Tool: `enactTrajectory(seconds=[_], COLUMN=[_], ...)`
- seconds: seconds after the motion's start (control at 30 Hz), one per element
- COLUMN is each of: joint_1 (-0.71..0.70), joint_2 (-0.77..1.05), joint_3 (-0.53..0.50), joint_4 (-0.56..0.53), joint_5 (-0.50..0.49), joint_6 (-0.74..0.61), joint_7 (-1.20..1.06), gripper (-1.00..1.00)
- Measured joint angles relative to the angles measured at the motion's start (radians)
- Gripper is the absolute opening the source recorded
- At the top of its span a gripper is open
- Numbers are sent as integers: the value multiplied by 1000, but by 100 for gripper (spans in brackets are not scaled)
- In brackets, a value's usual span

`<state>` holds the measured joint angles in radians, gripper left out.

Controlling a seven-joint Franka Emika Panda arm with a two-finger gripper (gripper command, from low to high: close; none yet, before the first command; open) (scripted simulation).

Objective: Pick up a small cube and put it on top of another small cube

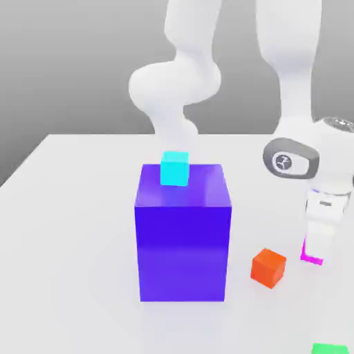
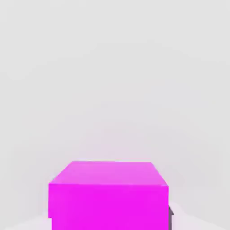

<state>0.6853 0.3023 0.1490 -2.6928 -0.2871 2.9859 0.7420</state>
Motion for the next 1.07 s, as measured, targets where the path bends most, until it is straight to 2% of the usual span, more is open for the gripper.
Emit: enactTrajectory(seconds=[0.13, 0.2, 0.77, 0.87, 0.9, 1.07], joint_1=[-63, -79, -341, -350, -348, -348], joint_2=[-133, -178, 58, 148, 183, 183], joint_3=[92, 107, -51, -67, -71, -71], joint_4=[-30, -22, 571, 607, 612, 612], joint_5=[127, 181, 234, 228, 224, 224], joint_6=[-101, -153, -508, -453, -423, -423], joint_7=[-96, -144, -454, -464, -463, -463], gripper=[-100, -100, -100, -100, 100, 100])
